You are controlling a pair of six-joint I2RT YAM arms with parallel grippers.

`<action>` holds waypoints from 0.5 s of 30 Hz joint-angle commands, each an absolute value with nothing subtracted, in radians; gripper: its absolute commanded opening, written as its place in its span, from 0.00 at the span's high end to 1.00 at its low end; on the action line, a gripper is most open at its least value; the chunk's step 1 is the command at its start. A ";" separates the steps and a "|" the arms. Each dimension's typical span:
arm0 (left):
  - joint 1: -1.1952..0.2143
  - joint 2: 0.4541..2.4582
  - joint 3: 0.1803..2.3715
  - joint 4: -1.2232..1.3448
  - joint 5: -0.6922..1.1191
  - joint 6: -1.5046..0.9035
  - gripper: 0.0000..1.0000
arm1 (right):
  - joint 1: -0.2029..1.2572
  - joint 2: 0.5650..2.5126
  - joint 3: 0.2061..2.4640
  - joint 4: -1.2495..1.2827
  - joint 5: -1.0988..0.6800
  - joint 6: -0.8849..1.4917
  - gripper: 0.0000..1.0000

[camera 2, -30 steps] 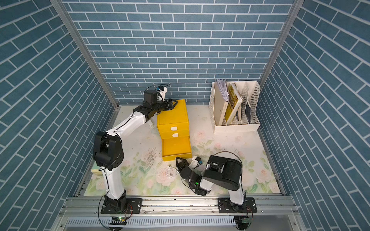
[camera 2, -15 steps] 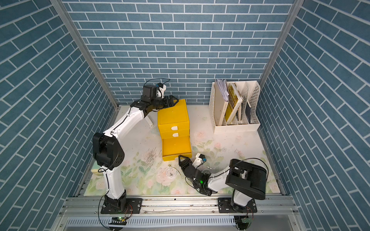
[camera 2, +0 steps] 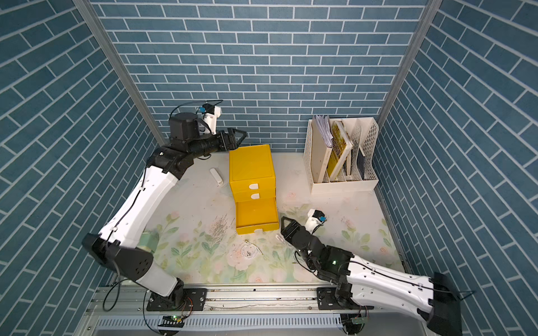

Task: Place the wired earphones into the drawer by color
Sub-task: Open the drawer in the storage box, then pick up the wired earphones from the center of the board.

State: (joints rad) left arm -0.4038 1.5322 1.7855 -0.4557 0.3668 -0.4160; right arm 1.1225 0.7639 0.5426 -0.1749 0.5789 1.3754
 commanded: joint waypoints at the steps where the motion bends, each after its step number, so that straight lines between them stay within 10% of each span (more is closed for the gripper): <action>1: -0.486 1.474 1.680 -0.507 0.271 -0.353 0.08 | 1.023 0.683 0.647 -0.644 0.532 1.195 0.41; 15: -0.755 1.239 1.309 -0.467 0.111 -0.479 0.09 | 0.707 0.945 0.649 -0.696 -0.010 0.827 0.43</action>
